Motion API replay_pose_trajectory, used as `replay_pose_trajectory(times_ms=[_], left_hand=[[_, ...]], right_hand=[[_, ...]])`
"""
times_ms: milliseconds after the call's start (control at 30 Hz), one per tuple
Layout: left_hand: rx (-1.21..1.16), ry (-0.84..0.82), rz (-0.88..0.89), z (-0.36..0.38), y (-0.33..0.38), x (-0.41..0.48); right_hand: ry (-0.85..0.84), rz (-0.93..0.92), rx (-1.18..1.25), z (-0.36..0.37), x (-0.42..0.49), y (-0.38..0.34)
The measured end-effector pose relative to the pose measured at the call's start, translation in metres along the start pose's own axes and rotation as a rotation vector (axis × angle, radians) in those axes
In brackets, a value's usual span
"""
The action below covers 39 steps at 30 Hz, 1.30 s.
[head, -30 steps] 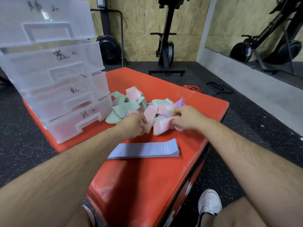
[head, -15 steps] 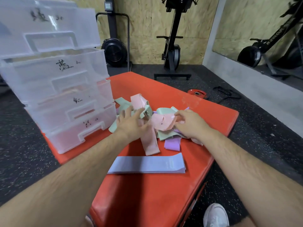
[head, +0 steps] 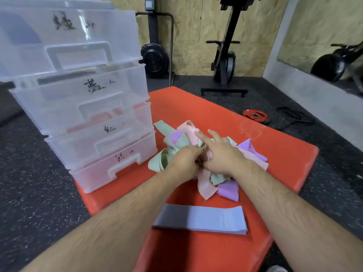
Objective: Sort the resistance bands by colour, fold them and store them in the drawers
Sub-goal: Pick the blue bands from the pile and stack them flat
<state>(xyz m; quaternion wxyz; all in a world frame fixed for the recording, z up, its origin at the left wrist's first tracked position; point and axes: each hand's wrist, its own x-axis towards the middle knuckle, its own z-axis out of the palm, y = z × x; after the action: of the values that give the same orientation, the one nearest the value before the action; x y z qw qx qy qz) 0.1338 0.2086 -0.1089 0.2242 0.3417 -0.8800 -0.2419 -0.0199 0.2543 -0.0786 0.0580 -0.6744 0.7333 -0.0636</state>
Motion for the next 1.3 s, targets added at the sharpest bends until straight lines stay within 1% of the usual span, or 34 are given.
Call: replay_pose_trajectory(times_ms=[67,133,167,233,300,367,433,533,633,733,800,833,933,967,1000,1100,1167,1200,1300], left_hand=[[-0.061,-0.013,0.010,-0.008,0.005,-0.005],[-0.102,0.080,-0.010,-0.016,0.000,-0.011],[-0.075,0.155,0.008,-0.019,-0.006,-0.013],[0.088,0.273,0.023,-0.018,-0.017,-0.014],[0.197,0.312,-0.074,-0.014,-0.024,-0.016],[0.227,0.285,-0.168,-0.011,-0.029,-0.019],[0.239,0.285,-0.182,-0.012,-0.033,-0.022],[0.194,0.387,-0.139,-0.021,-0.034,-0.021],[0.129,0.506,-0.134,-0.027,-0.033,-0.019],[0.021,0.586,-0.144,-0.030,-0.033,-0.018],[0.010,0.549,-0.183,-0.028,-0.035,-0.016],[0.025,0.491,-0.220,-0.026,-0.036,-0.015],[0.037,0.240,-0.321,-0.018,-0.039,-0.014],[0.045,0.175,-0.327,-0.015,-0.039,-0.014],[0.059,0.131,-0.324,-0.012,-0.037,-0.014],[0.079,0.090,-0.285,-0.007,-0.028,-0.012],[0.048,0.068,-0.217,-0.005,-0.021,-0.011],[-0.008,0.038,-0.195,-0.003,-0.018,-0.009],[-0.290,-0.113,-0.185,0.007,-0.015,-0.004]], right_hand=[[-0.043,-0.034,-0.001,0.000,0.005,-0.001],[-0.089,-0.040,-0.001,0.001,0.013,-0.002],[-0.107,-0.040,0.000,0.002,0.017,-0.004],[-0.117,-0.048,-0.009,0.008,0.025,-0.012],[-0.101,-0.062,-0.037,0.016,0.033,-0.023],[-0.070,-0.061,-0.050,0.025,0.039,-0.032],[-0.038,-0.046,-0.011,0.030,0.043,-0.034],[0.052,-0.047,0.157,0.030,0.045,-0.020],[0.180,-0.011,0.326,0.015,0.039,0.003],[0.282,0.006,0.415,-0.002,0.025,0.032],[0.284,0.008,0.409,-0.009,0.013,0.050],[0.234,0.011,0.388,-0.010,0.008,0.056],[-0.071,0.078,0.257,-0.005,0.001,0.069],[-0.136,0.100,0.240,-0.003,-0.001,0.071],[-0.166,0.111,0.239,-0.003,-0.003,0.071],[-0.161,0.089,0.309,-0.008,-0.009,0.069],[-0.142,0.075,0.420,-0.011,-0.015,0.065],[-0.117,0.069,0.469,-0.012,-0.018,0.064],[-0.040,0.067,0.680,-0.011,-0.024,0.064]])
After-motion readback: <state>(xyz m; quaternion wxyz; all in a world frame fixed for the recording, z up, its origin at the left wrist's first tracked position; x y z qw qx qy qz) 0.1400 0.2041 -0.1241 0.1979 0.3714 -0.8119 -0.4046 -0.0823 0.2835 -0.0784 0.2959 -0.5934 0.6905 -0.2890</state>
